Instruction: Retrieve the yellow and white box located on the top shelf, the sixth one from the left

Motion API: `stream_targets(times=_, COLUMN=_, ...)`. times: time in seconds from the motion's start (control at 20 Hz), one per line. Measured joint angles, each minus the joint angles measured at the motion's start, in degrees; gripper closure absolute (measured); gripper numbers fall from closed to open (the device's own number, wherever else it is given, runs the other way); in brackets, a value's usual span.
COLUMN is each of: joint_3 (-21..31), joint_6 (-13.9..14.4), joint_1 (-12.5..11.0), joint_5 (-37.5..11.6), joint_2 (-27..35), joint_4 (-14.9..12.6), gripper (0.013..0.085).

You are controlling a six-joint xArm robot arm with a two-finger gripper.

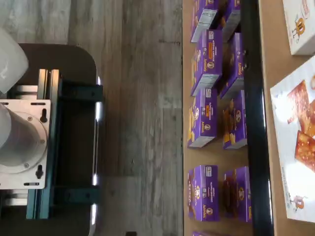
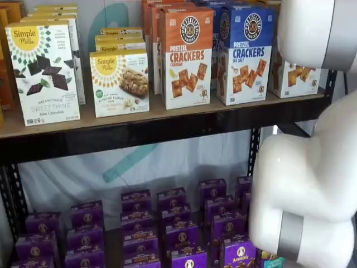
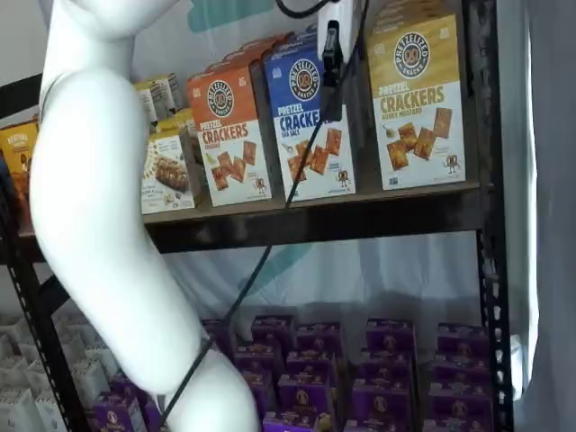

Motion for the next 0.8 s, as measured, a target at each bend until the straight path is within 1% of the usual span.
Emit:
stream_targets(times=0.05, joint_3=0.1, joint_6=0.0, joint_1=0.5, joint_5=-0.1, joint_2=-0.1, joint_4=-1.2, gripper=0.013)
stream_targets(times=0.1, joint_3=1.2, joint_6=0.1, joint_1=2.4, joint_5=-0.8, joint_2=-0.9, joint_4=-5.1, gripper=0.013)
stream_targets(times=0.15, joint_3=2.5, joint_6=-0.1, joint_1=2.9, joint_5=-1.5, joint_2=-1.7, joint_4=-6.6, gripper=0.013)
stream_targets(times=0.3, joint_3=4.8, joint_6=-0.4, joint_1=2.8, joint_5=-2.9, joint_2=-3.2, joint_4=-7.2, gripper=0.013)
stream_targets(times=0.4, joint_3=5.8, joint_6=-0.9, joint_1=2.1, joint_5=-3.7, joint_2=-3.9, joint_4=-6.5, gripper=0.013)
stream_targets(times=0.55, joint_3=5.7, joint_6=-1.5, joint_1=0.6, joint_5=-3.6, joint_2=-3.9, joint_4=-4.4, gripper=0.013)
stream_targets(times=0.7, joint_3=3.8, joint_6=-2.1, joint_1=-1.6, joint_5=-2.2, joint_2=-3.0, joint_4=-0.9, gripper=0.013)
stream_targets(times=0.8, joint_3=2.8, joint_6=-2.5, joint_1=-3.6, joint_5=-1.8, joint_2=-2.6, joint_4=2.3, gripper=0.013)
